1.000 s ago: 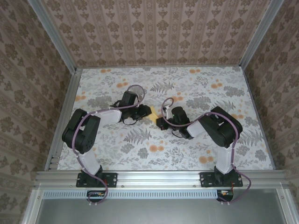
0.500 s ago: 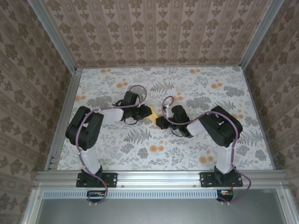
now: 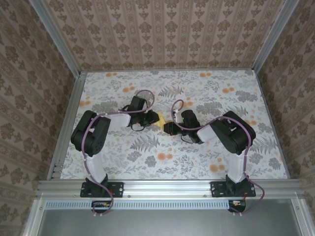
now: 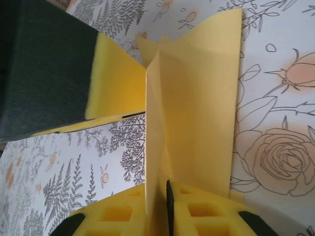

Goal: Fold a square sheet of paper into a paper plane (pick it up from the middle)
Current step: Fold the wing for the fifth time at the center of the table.

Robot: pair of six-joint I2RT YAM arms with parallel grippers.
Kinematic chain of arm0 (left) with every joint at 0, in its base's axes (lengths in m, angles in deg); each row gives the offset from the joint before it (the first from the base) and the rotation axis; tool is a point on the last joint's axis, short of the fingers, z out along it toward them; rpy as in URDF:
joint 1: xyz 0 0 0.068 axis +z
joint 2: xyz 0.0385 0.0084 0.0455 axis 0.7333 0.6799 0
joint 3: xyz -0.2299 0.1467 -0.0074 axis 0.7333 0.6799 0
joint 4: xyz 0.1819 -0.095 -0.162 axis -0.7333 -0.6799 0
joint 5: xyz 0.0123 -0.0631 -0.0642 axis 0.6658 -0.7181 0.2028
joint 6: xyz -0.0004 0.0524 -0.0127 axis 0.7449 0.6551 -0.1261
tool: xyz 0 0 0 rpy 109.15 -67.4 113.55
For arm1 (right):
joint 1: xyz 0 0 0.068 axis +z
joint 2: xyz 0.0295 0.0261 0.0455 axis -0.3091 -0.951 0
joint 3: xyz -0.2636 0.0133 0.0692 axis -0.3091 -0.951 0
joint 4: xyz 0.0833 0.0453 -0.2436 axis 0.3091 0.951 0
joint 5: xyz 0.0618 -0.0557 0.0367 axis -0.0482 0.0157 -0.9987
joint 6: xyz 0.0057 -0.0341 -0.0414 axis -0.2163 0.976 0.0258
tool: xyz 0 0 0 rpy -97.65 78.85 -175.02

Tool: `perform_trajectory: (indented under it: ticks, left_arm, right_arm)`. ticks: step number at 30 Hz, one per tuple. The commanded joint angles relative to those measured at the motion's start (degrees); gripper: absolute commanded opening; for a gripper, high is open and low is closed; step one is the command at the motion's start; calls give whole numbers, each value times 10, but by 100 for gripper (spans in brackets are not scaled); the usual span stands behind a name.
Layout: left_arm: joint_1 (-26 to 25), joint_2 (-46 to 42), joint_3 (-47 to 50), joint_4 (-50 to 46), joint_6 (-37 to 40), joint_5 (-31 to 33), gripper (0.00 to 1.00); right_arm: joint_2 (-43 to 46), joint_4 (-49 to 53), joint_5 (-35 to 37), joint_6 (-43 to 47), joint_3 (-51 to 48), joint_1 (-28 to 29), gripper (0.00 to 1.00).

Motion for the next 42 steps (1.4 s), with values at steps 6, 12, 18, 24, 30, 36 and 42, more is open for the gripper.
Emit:
perform_trajectory:
  ticks: [6,12,18,24,30,36,42]
  left_arm:
    - [5,10,-8,-7,16,4,20]
    - [6,5,-5,-8,21,2,20]
    - [7,-3,2,-8,26,4,20]
    - [11,-5,7,-5,28,3,21]
    - [18,-7,9,-5,30,1,21]
    - [24,-9,6,-4,30,-6,22]
    - [28,-43,25,19,33,-26,27]
  right_arm:
    - [7,54,-37,-23,4,-11,21]
    - [23,91,-44,-21,5,-11,20]
    - [31,125,-45,-11,2,-11,16]
    - [35,150,-50,-10,5,-11,14]
    - [30,189,-56,-9,11,-12,9]
    - [17,243,-54,-8,31,-12,6]
    - [8,272,-44,-22,44,-12,6]
